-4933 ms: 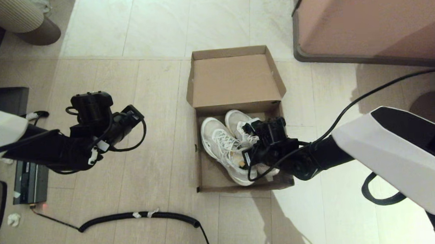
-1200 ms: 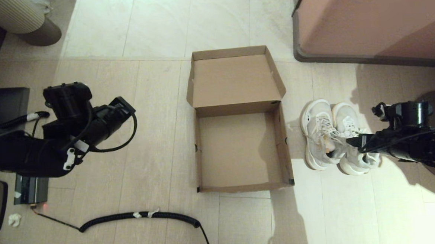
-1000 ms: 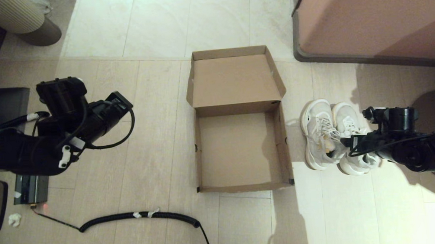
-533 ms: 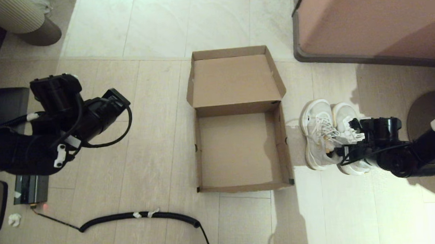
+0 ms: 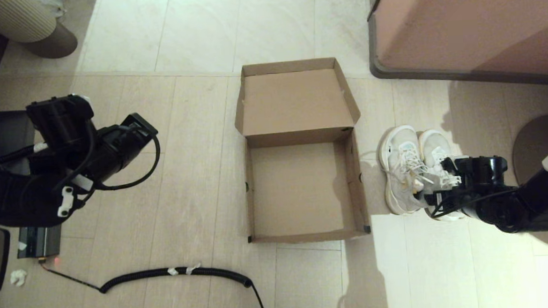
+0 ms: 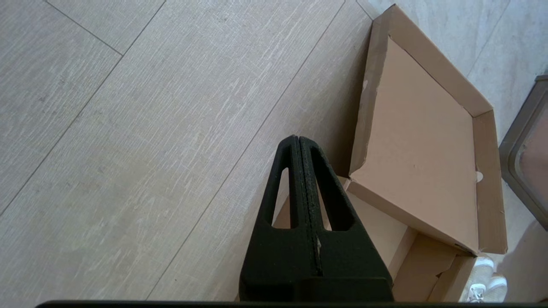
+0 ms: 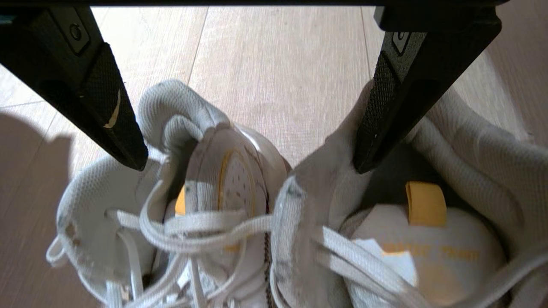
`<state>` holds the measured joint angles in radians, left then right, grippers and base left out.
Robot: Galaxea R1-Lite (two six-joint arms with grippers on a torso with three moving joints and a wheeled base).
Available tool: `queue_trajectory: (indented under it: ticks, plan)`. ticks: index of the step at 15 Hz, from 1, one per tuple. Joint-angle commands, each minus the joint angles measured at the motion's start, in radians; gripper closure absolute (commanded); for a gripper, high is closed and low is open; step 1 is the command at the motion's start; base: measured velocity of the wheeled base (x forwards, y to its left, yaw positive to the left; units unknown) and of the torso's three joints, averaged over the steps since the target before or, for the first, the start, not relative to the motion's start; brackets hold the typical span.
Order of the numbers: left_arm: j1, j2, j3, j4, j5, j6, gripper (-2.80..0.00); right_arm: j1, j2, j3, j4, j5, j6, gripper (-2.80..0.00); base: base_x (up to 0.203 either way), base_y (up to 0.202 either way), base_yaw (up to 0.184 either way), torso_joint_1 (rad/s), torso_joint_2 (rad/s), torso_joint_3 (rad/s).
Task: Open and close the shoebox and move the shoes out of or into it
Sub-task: Put the shoes into the shoe box
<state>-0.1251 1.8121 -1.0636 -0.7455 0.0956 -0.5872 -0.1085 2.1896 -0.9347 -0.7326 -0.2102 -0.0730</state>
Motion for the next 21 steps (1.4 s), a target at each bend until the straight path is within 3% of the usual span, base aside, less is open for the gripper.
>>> queue_trajectory:
  ticks: [1,9,14,21]
  plan:
    - [0.002,-0.002,-0.003,-0.005,-0.001,-0.003,0.00,0.000,-0.018,0.019,-0.004,-0.001,0.000,-2.80,0.000,0.000,0.000,0.000,0.00,0.000]
    - [0.005,0.000,-0.004,-0.005,-0.001,-0.003,0.00,-0.002,-0.032,0.027,-0.004,0.000,0.007,-2.80,0.000,0.000,0.000,0.000,0.00,0.000]
    - [0.005,0.016,-0.006,-0.006,-0.001,-0.003,0.00,-0.002,0.050,-0.095,-0.004,0.014,0.015,-2.80,0.000,0.000,0.000,0.000,0.00,0.000]
    - [0.005,0.030,-0.007,-0.025,-0.002,-0.017,0.00,-0.002,0.136,-0.203,-0.004,0.056,0.097,-2.80,0.000,0.000,0.000,0.000,0.00,0.000]
